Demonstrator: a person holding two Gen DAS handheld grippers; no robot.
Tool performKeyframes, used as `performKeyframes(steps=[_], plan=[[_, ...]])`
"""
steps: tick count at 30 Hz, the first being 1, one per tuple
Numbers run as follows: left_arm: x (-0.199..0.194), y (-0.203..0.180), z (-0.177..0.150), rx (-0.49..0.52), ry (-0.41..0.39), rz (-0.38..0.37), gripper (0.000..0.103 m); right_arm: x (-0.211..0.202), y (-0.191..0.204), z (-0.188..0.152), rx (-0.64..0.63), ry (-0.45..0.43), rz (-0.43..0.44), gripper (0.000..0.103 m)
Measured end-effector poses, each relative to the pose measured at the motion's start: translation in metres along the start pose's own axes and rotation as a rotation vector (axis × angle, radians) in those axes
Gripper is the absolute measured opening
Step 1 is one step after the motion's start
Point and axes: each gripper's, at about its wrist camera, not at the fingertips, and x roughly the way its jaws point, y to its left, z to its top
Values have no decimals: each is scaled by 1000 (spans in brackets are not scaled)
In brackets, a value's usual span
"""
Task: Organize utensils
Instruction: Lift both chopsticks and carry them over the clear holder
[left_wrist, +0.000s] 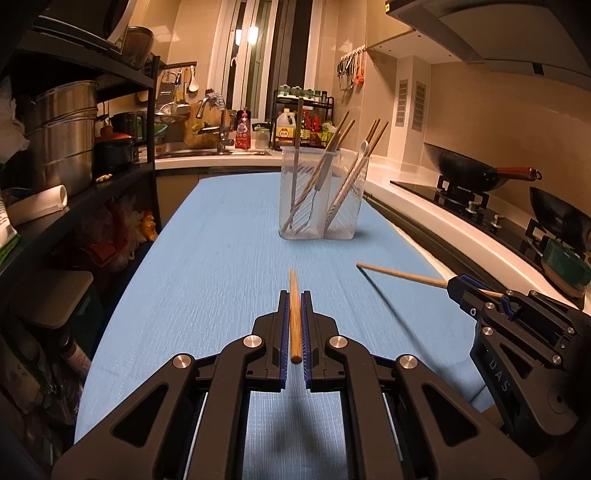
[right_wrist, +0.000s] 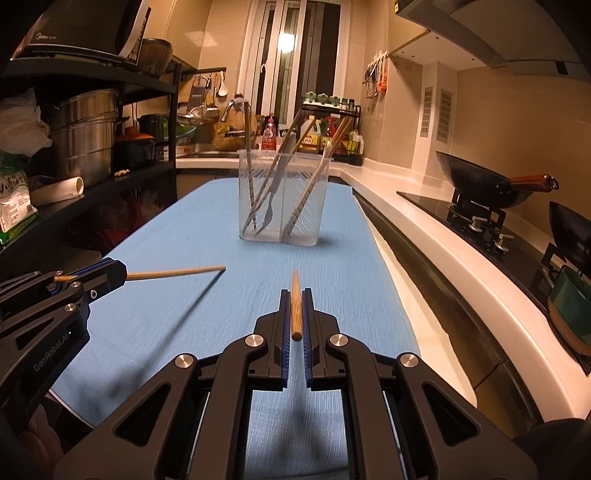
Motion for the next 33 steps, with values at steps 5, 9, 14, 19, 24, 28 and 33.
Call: performKeyframes(steps=[5,9,14,19,24,28,33], plan=[[-9,5,21,-16,-43,-10,6,-11,-3,26,-3,-28,4,6],[-12,9,43,-22,-62,-24,6,-17,-6,47,-7,-42,9,6],[-9,17,66,-44,-46,-38,6,-21,-14,73,0,-61,11,6],[-3,29,88,-72,-5,-63,6,-19,-28,104,26,-72,33,6],[1,39,123,-79,23,-86,6,-10,-44,132,66,-63,65,6],[5,41,150,-67,32,-108,6,-2,-56,154,90,-67,82,6],[13,44,187,-71,36,-149,6,6,-67,183,108,-81,108,6]])
